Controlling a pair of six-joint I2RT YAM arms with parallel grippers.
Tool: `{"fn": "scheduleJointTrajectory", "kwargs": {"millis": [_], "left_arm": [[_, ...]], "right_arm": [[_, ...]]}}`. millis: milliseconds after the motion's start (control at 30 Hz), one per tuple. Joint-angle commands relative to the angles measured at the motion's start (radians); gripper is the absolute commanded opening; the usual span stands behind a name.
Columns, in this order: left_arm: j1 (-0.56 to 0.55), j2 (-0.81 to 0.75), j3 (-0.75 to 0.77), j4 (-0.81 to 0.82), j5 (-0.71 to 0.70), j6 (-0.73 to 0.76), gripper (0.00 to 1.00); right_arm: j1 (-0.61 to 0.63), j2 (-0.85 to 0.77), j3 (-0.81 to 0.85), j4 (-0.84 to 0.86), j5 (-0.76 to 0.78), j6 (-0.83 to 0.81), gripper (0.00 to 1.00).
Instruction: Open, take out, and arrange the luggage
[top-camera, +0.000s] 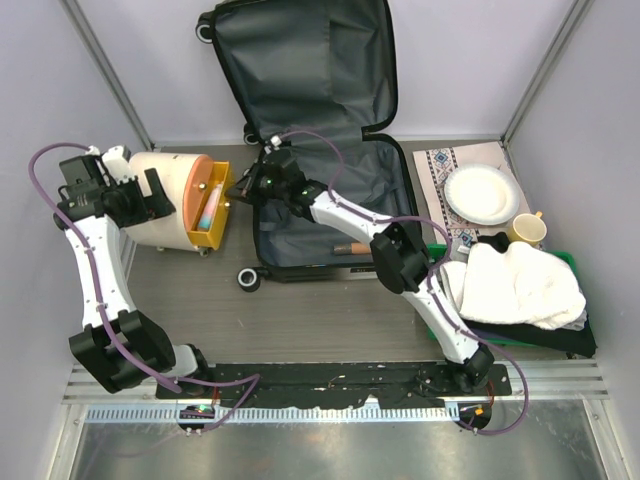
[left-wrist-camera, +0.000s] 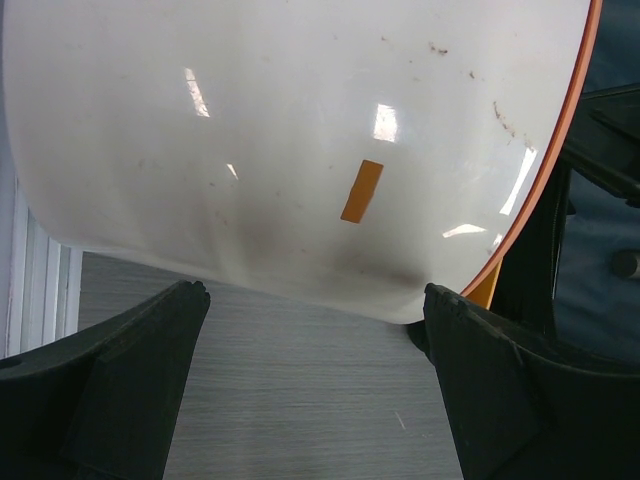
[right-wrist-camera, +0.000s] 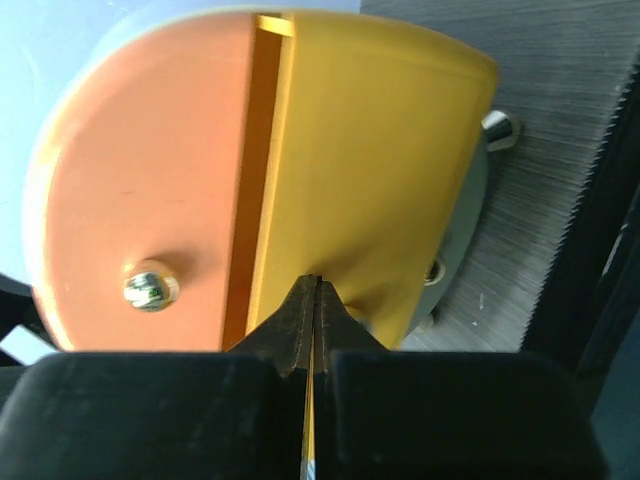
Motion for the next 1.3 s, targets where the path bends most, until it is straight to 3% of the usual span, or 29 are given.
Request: {"fn": "scheduleJointTrajectory", "kwargs": {"millis": [0,200,567,767,867,967,1033,1100,1267], "left_arm": [[-0.002,-0.013,-0.016,0.03,0.03,-0.008,0.95],[0.0,-0.013,-0.042,0.042,0.041,-0.022,0.95],[0.0,-0.009,-0.042,0.033,0.043,-0.021,0.94],[-0.002,-0.058,0.052,0.017,0.119,0.033,0.95],[-0.005,-0.058,0.154,-0.045,0.213,0.137,0.95],[-0.058,-0.026,0.269,-0.169,0.232,0.301,0.95],[-0.138,0.009,0.327,-0.294,0.207,0.466,0.95],[-0.204,0.039,0.405,-0.424,0.149,0.588,0.95],[-0.426,0.148,0.49,-0.599,-0.058,0.919,0.93]], "right_arm": [[0.034,0.065,0.09,0.122,-0.016,-0.009,0.01],[0.071,0.139,0.179,0.214,-0.021,-0.007,0.02],[0.094,0.197,0.228,0.303,-0.038,-0.036,0.12],[0.047,0.156,0.197,0.298,-0.068,-0.101,0.24],[0.008,0.118,0.177,0.289,-0.113,-0.141,0.31],[-0.032,0.049,0.141,0.275,-0.146,-0.2,0.49],[-0.054,-0.019,0.113,0.239,-0.151,-0.243,0.64],[-0.096,-0.065,0.089,0.203,-0.154,-0.309,0.71],[-0.244,-0.212,-0.013,0.151,-0.229,-0.346,0.75]]}}
